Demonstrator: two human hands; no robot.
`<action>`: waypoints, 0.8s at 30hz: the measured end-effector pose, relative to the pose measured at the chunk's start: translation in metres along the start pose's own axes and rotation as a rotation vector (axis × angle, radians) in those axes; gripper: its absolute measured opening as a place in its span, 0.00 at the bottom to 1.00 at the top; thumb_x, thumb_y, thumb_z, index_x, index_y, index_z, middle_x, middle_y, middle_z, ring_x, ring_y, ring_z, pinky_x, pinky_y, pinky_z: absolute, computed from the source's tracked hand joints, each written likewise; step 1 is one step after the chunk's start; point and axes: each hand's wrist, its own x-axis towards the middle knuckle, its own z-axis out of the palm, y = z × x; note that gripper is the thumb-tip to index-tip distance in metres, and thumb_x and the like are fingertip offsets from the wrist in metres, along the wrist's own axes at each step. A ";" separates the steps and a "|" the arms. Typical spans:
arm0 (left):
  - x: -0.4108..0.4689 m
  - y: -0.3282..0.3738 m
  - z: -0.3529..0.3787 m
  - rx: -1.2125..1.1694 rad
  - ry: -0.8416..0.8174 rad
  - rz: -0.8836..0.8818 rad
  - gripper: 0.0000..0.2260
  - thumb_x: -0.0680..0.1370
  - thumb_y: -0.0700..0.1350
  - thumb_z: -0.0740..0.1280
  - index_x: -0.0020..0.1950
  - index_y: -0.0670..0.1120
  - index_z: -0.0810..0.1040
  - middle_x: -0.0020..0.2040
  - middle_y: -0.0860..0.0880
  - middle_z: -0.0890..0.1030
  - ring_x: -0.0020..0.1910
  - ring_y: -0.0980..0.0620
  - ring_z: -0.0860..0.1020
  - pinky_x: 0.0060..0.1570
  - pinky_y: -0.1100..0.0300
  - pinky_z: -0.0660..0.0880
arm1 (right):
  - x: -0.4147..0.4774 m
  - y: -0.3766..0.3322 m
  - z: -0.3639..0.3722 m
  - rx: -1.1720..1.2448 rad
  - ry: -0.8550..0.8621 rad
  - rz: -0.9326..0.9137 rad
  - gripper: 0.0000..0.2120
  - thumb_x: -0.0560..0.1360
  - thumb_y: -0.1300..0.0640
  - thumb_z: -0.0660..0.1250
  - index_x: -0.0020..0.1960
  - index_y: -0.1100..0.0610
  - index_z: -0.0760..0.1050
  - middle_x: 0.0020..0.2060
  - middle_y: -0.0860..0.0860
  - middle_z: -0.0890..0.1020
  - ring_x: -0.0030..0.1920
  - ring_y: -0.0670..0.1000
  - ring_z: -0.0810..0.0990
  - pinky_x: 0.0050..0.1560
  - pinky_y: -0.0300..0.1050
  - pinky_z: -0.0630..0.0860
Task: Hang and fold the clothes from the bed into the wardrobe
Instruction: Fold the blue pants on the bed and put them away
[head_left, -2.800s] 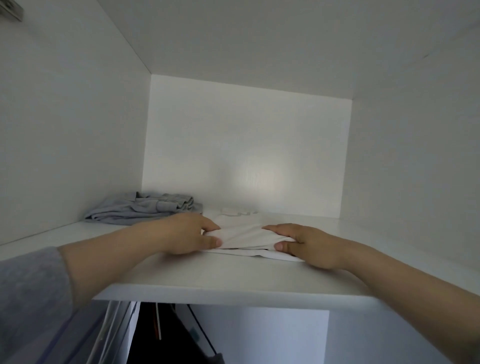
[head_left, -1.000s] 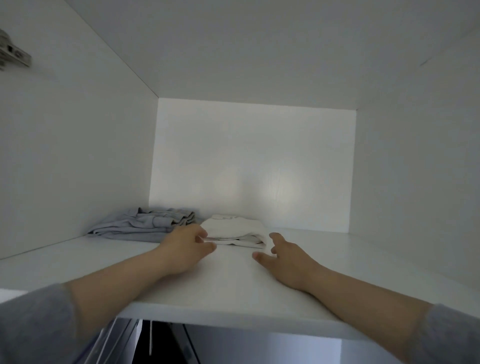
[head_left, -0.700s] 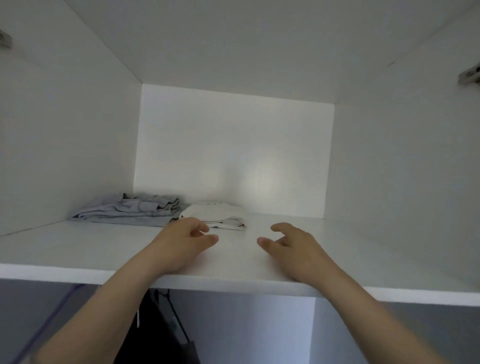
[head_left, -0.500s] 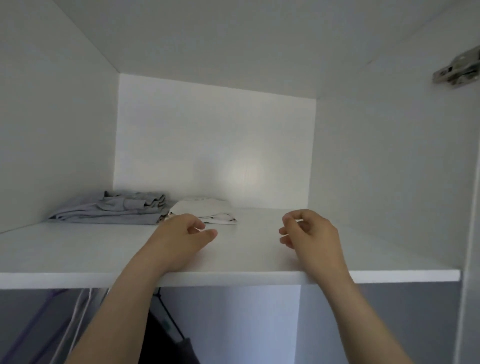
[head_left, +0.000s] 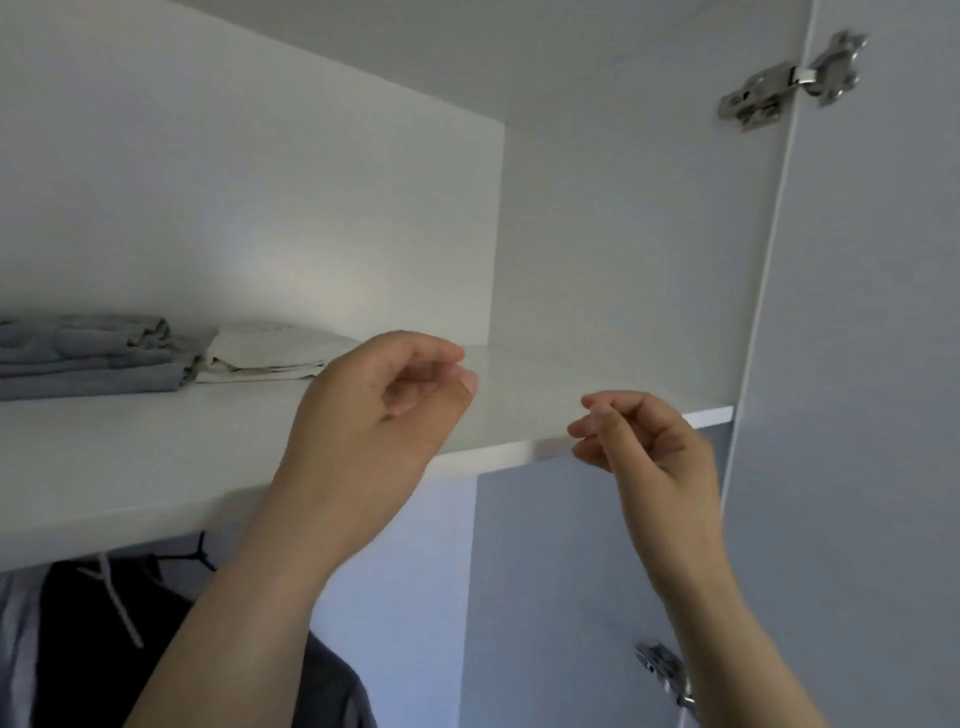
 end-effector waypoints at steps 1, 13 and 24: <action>-0.009 0.005 0.011 -0.108 -0.028 0.010 0.07 0.72 0.53 0.73 0.49 0.55 0.82 0.46 0.58 0.84 0.48 0.62 0.81 0.46 0.71 0.74 | -0.008 -0.004 -0.008 -0.009 0.015 0.003 0.07 0.78 0.62 0.65 0.45 0.57 0.81 0.37 0.50 0.84 0.37 0.46 0.82 0.42 0.36 0.79; -0.117 0.017 0.159 -0.623 -0.309 -0.076 0.07 0.73 0.44 0.70 0.50 0.49 0.81 0.47 0.54 0.85 0.49 0.58 0.82 0.49 0.72 0.74 | -0.104 -0.053 -0.158 -0.297 0.314 0.064 0.07 0.78 0.62 0.64 0.48 0.54 0.80 0.38 0.52 0.85 0.36 0.48 0.82 0.44 0.40 0.81; -0.233 0.062 0.302 -0.832 -0.625 -0.193 0.06 0.73 0.41 0.68 0.49 0.47 0.80 0.46 0.48 0.85 0.49 0.51 0.83 0.49 0.66 0.76 | -0.202 -0.095 -0.317 -0.469 0.632 0.208 0.06 0.78 0.63 0.64 0.46 0.57 0.80 0.37 0.53 0.85 0.36 0.49 0.82 0.43 0.39 0.80</action>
